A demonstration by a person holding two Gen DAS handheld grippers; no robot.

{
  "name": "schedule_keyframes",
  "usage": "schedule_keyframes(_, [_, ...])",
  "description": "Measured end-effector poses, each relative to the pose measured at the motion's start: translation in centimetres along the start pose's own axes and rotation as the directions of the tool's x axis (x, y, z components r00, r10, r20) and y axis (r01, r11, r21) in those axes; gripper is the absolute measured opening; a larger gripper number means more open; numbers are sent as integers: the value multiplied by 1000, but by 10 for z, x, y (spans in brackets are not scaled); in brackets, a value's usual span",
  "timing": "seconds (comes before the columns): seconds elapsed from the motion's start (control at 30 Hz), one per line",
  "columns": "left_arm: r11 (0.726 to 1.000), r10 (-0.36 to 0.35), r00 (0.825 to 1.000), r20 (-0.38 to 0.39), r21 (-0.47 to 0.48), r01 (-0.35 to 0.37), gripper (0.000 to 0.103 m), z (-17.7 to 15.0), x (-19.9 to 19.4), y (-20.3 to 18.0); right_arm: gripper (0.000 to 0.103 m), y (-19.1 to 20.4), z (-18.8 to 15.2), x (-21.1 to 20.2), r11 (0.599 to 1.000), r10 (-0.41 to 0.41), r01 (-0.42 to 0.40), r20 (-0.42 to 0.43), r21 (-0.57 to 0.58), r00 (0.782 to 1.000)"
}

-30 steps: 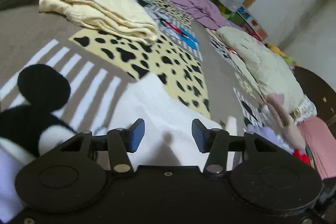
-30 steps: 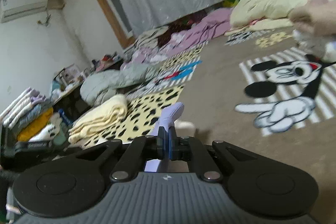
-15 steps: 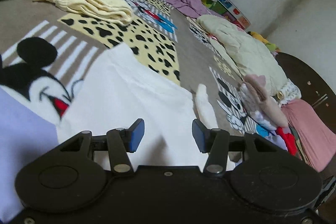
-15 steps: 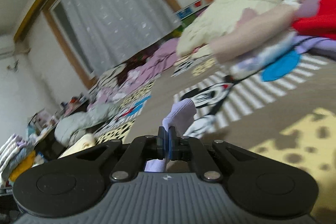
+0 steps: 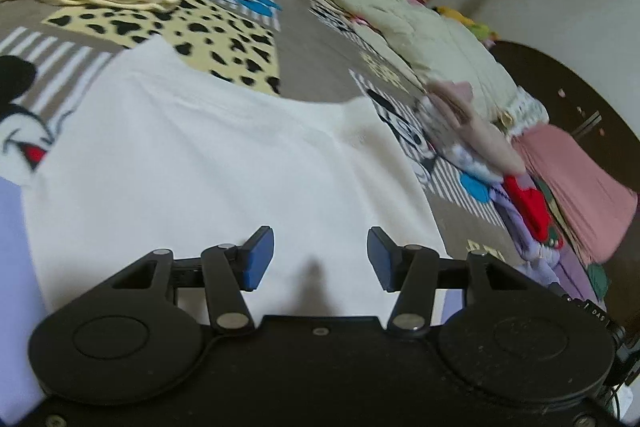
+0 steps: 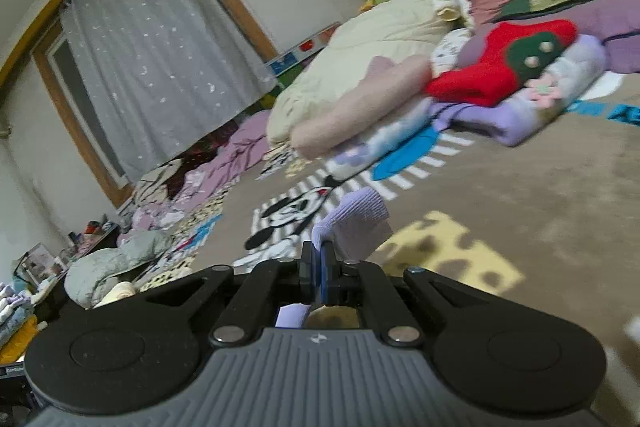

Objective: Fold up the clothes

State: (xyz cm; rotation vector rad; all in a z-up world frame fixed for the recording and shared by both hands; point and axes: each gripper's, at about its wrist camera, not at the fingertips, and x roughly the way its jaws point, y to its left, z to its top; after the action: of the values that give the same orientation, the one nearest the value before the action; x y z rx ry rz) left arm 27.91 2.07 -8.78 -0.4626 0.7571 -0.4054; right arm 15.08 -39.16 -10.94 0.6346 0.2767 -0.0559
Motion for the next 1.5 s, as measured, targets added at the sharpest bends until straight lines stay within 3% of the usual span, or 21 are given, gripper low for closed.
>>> schedule_keyframes(0.2, [991, -52, 997, -62, 122, 59, 51, -17, 15, -34, 4, -22, -6, -8, 998, -49, 51, -34, 38, 998])
schedule_keyframes(0.3, [959, -99, 990, -105, 254, 123, 51, -36, 19, -63, 6, -37, -12, -1, 995, -32, 39, -80, 91, 996])
schedule_keyframes(0.5, [856, -114, 980, -160, 485, 179, 48, -89, 29, -114, 14, -46, -16, 16, 984, 0, 18, -102, 180, 995])
schedule_keyframes(0.57, [791, -45, 965, -259, 580, 193, 49, -112, 45, -128, 14, -43, -16, 21, 985, 15, 3, -104, 175, 994])
schedule_keyframes(0.6, [737, -12, 972, -233, 655, 166, 48, -123, 45, -135, 14, -39, -15, 22, 988, 12, 3, -99, 153, 995])
schedule_keyframes(0.63, [708, -5, 978, -210, 689, 152, 48, -126, 42, -140, 10, -35, -14, 22, 993, 1, 9, -88, 121, 996])
schedule_keyframes(0.77, [743, -121, 982, -146, 643, 187, 48, -110, 28, -141, 5, -20, -3, 8, 999, -8, 8, -2, 38, 1000])
schedule_keyframes(0.87, [730, -174, 968, -179, 636, 249, 48, -111, 32, -142, 5, -20, 4, 1, 999, 13, -14, 21, 42, 1000])
schedule_keyframes(0.93, [703, -91, 951, -296, 658, 272, 48, -125, 52, -145, 5, -22, 5, 1, 999, 5, -5, 8, 35, 1000])
schedule_keyframes(1.0, [658, -85, 954, -287, 703, 270, 48, -132, 50, -147, 8, -24, 4, 7, 998, -56, 56, -40, 6, 998])
schedule_keyframes(1.03, [652, -103, 956, -276, 707, 275, 48, -130, 46, -149, 20, -28, 1, 15, 991, -131, 131, -104, -6, 986])
schedule_keyframes(1.07, [672, -143, 956, -258, 684, 285, 48, -123, 41, -149, 20, -39, -3, 19, 983, -173, 181, -149, 40, 974])
schedule_keyframes(1.13, [708, -202, 951, -233, 637, 306, 48, -115, 37, -147, 24, -56, -4, 15, 972, -143, 167, -144, 168, 979])
schedule_keyframes(1.17, [724, -224, 948, -224, 613, 316, 48, -112, 36, -145, 35, -56, -1, 13, 973, -148, 168, -132, 158, 980])
schedule_keyframes(1.23, [749, -222, 939, -261, 571, 336, 48, -115, 47, -141, 40, -55, 3, 16, 979, -139, 156, -124, 133, 982])
schedule_keyframes(1.27, [756, -177, 930, -322, 561, 338, 48, -121, 61, -139, 40, -56, 3, 18, 979, -126, 144, -126, 144, 984])
schedule_keyframes(1.33, [734, -158, 921, -355, 582, 350, 48, -123, 61, -144, 39, -57, 2, 25, 979, -109, 130, -138, 154, 985])
schedule_keyframes(1.37, [730, -170, 919, -355, 581, 359, 48, -118, 56, -147, 28, -53, 1, 29, 983, -119, 137, -146, 121, 982])
schedule_keyframes(1.4, [750, -185, 924, -334, 559, 352, 48, -108, 51, -146, 16, -47, 2, 31, 982, -169, 180, -144, 62, 975])
schedule_keyframes(1.43, [772, -192, 939, -286, 546, 324, 48, -98, 47, -141, 14, -40, 2, 31, 969, -245, 245, -131, -13, 961])
schedule_keyframes(1.5, [817, -192, 963, -191, 513, 265, 48, -79, 40, -131, 22, -27, 5, 24, 942, -330, 324, -70, -85, 942])
